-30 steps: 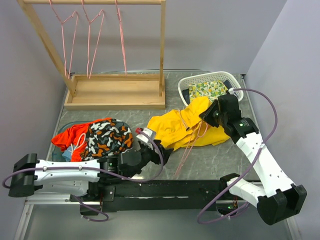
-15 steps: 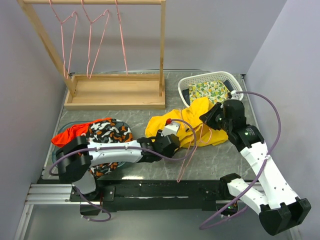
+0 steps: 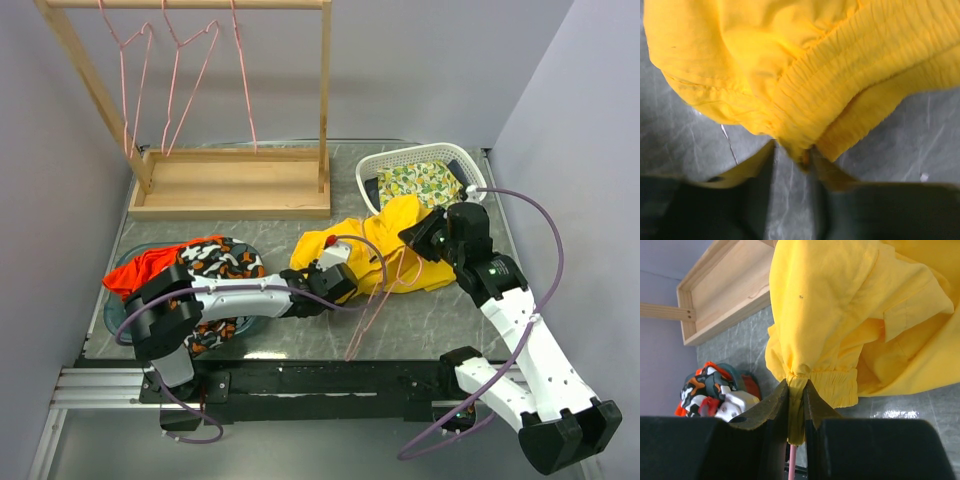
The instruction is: Place the shorts on the hanger
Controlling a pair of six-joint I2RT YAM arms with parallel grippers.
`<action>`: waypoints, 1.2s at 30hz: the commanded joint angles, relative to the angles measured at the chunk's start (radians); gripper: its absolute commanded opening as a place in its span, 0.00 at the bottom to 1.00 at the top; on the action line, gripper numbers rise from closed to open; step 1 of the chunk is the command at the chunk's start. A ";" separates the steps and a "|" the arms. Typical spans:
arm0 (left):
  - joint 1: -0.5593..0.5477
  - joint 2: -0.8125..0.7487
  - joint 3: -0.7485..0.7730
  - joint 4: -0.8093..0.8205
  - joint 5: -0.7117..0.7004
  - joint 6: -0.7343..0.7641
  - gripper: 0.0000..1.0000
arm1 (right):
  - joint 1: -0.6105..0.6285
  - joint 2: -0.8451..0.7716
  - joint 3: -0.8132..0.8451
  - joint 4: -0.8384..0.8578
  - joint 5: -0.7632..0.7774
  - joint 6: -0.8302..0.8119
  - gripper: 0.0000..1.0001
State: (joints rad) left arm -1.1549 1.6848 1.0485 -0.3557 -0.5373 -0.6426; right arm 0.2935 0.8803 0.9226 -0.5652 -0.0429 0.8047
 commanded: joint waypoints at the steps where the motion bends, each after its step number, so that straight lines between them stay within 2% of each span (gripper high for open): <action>1: 0.049 -0.034 -0.054 0.119 0.009 -0.028 0.25 | -0.005 -0.033 0.005 0.087 0.024 0.059 0.00; 2: 0.053 -0.046 -0.070 0.154 0.017 -0.031 0.19 | -0.005 -0.035 0.008 0.087 0.040 0.067 0.00; 3: 0.060 -0.057 -0.085 0.167 0.040 -0.035 0.06 | -0.005 -0.035 0.013 0.090 0.041 0.074 0.00; 4: 0.060 -0.088 -0.114 0.181 0.051 -0.041 0.02 | -0.005 -0.034 0.025 0.085 0.069 0.096 0.00; 12: 0.060 -0.342 -0.243 0.170 0.158 -0.101 0.01 | -0.008 0.005 0.168 0.027 0.329 0.174 0.00; 17: 0.058 -0.441 -0.257 0.118 0.275 -0.101 0.01 | -0.013 0.035 0.240 0.022 0.390 0.231 0.00; 21: 0.046 -0.520 -0.263 0.069 0.298 -0.097 0.01 | -0.014 0.066 0.277 0.022 0.422 0.261 0.00; 31: -0.071 -0.599 -0.190 -0.126 0.243 -0.091 0.01 | -0.033 0.091 0.271 0.042 0.489 0.310 0.00; 36: -0.091 -0.606 -0.202 -0.149 0.232 -0.100 0.01 | -0.036 0.118 0.306 0.031 0.480 0.320 0.00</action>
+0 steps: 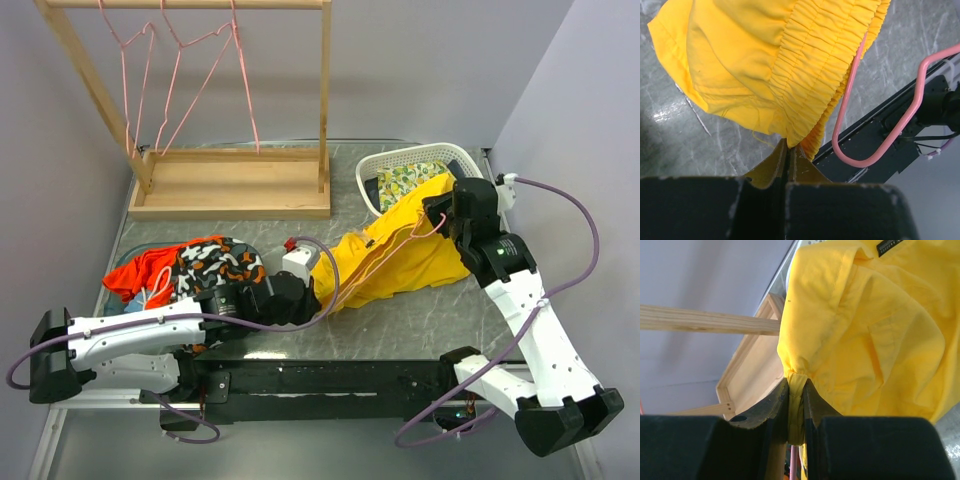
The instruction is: Place the shorts on the hanger
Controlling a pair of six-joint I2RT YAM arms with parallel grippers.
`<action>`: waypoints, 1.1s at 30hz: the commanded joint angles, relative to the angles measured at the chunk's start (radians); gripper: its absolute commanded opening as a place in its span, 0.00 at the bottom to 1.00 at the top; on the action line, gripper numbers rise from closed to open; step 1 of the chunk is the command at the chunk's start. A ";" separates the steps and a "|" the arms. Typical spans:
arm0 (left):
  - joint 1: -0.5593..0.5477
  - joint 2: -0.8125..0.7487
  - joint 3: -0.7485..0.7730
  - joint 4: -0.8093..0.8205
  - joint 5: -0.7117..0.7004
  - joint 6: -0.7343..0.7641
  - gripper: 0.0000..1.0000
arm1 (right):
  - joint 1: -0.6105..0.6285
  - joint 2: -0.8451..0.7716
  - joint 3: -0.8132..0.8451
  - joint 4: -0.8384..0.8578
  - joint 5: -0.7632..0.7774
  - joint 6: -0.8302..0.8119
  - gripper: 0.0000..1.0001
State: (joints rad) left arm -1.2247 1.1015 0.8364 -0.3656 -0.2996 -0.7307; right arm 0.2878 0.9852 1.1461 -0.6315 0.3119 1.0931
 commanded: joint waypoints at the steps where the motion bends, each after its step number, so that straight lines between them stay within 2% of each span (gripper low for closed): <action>1: -0.022 -0.028 0.009 -0.144 -0.006 -0.015 0.01 | -0.032 0.015 0.084 0.098 0.139 0.030 0.00; 14: -0.140 -0.008 0.093 -0.275 -0.045 -0.033 0.01 | -0.047 0.026 0.052 0.095 0.268 0.037 0.00; 22: -0.164 -0.023 0.159 -0.300 -0.024 -0.050 0.01 | -0.052 0.012 0.012 0.095 0.288 0.040 0.00; 30: -0.164 -0.003 0.308 -0.250 0.071 -0.033 0.01 | 0.008 0.001 -0.011 0.061 0.319 0.062 0.00; 33: -0.160 0.036 0.372 -0.243 0.050 -0.024 0.02 | 0.057 0.001 0.003 0.037 0.297 0.086 0.00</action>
State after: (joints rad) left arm -1.3678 1.1053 1.1126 -0.5659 -0.3099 -0.7727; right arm 0.3088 1.0088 1.1374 -0.6659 0.4690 1.1328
